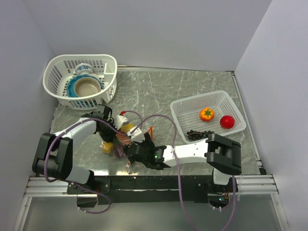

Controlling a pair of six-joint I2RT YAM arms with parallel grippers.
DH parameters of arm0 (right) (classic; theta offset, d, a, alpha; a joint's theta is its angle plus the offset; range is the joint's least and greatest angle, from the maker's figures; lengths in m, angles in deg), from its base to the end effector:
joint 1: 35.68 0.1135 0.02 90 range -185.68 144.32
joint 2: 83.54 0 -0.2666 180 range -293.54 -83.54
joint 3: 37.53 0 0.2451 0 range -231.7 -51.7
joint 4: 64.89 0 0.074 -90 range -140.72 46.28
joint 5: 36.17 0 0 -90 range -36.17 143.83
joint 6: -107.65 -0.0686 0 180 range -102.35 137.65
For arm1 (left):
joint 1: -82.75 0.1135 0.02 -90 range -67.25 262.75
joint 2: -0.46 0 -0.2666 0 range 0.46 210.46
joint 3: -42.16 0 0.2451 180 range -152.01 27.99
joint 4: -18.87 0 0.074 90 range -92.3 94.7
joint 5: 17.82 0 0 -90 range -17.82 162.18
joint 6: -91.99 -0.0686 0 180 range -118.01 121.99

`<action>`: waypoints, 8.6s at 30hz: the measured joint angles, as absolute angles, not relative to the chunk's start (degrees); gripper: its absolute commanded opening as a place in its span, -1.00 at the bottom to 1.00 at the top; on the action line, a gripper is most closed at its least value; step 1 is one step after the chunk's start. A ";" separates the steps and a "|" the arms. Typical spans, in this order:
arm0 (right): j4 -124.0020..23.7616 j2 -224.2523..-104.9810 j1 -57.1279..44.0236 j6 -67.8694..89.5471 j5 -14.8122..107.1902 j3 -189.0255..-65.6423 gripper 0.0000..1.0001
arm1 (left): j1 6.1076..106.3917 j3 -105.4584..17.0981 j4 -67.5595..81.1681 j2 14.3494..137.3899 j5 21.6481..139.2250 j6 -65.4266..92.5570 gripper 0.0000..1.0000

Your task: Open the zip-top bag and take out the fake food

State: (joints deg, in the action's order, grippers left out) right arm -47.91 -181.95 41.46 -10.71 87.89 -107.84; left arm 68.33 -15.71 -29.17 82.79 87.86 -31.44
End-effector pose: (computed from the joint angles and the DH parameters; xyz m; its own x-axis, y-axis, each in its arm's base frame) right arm 0.1193 0.3498 0.1691 -0.4805 -0.3368 -0.8097 -0.5584 0.8294 -0.0136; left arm 0.2372 -0.0801 0.1427 -0.5954 0.7008 -0.3930 0.7746 0.6305 -0.0494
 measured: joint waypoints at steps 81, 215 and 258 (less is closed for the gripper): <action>-35.12 -145.71 40.42 -9.55 98.12 -95.75 0.23 | 71.22 -18.60 -35.05 79.03 92.19 -31.20 -0.98; -36.74 -161.36 36.59 -12.24 95.48 -96.23 1.00 | 76.09 -15.30 -32.62 82.37 90.61 -33.83 -0.98; -59.64 -186.65 38.62 1.10 80.09 -105.50 1.00 | 76.18 -15.43 -33.12 82.81 94.02 -32.76 -0.98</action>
